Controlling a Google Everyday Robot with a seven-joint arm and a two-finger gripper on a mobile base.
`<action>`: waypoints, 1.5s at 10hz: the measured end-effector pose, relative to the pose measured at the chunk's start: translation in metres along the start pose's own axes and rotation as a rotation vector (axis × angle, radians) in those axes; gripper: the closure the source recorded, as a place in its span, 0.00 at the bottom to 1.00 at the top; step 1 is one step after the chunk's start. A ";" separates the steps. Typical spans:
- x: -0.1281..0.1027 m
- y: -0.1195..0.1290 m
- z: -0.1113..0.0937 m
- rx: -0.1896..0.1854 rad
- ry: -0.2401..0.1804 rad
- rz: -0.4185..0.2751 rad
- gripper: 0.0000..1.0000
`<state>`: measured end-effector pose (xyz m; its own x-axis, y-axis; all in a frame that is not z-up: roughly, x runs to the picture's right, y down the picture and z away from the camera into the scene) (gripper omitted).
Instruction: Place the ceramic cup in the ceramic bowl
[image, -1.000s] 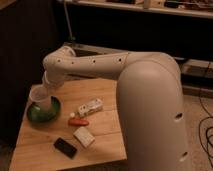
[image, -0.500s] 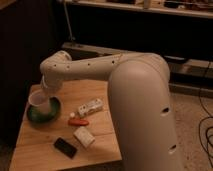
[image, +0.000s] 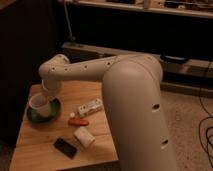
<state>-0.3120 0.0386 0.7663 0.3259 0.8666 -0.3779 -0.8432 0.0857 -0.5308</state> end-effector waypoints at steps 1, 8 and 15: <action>0.002 -0.002 0.004 0.002 0.006 0.001 1.00; 0.010 -0.005 0.020 0.005 0.032 0.005 1.00; 0.016 -0.007 0.029 -0.002 0.046 0.000 0.76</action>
<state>-0.3137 0.0662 0.7862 0.3454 0.8429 -0.4126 -0.8425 0.0849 -0.5319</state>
